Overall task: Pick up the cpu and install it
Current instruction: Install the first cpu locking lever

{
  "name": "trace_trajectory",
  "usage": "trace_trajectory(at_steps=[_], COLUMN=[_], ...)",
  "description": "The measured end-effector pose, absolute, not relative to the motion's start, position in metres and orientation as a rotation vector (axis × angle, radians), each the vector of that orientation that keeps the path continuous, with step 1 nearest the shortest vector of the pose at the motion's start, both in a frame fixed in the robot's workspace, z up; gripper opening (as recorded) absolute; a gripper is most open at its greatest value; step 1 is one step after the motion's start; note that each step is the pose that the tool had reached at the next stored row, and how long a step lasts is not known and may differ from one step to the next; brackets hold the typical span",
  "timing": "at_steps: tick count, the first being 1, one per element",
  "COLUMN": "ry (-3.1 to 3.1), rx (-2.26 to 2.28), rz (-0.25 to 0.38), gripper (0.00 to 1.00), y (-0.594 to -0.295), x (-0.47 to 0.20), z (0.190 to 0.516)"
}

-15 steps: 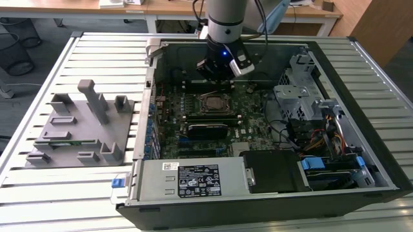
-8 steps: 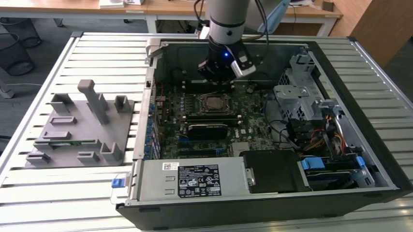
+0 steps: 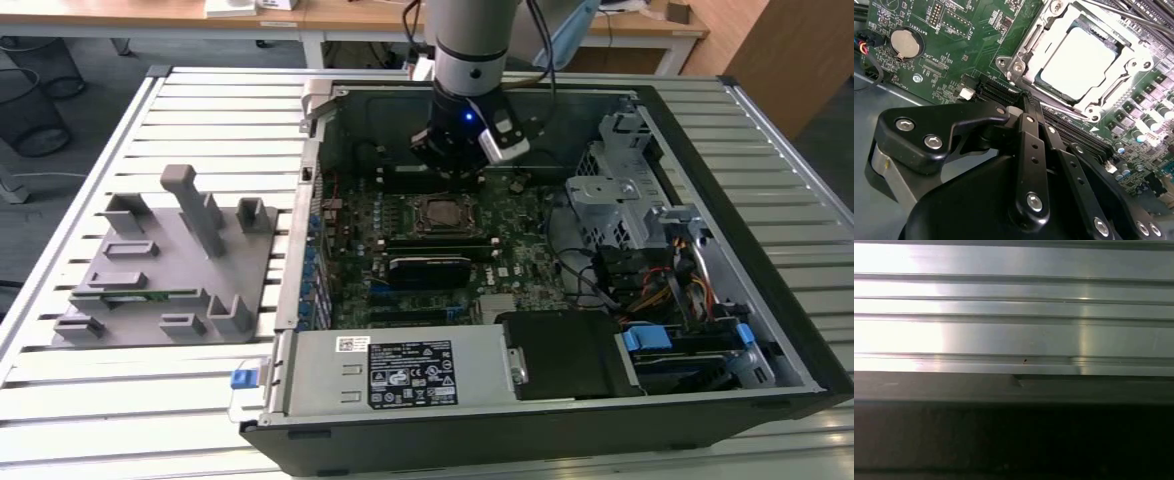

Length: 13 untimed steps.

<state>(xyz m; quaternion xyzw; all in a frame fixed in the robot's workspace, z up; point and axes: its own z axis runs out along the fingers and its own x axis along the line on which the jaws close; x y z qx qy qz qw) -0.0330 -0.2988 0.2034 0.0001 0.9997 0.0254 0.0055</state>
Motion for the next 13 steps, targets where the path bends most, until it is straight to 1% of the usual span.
trace_trajectory(at_steps=[13], ry=[3.130], rx=[0.000], rz=[0.071], gripper=[0.11], y=[-0.2988], x=[-0.0317], z=[0.2003])
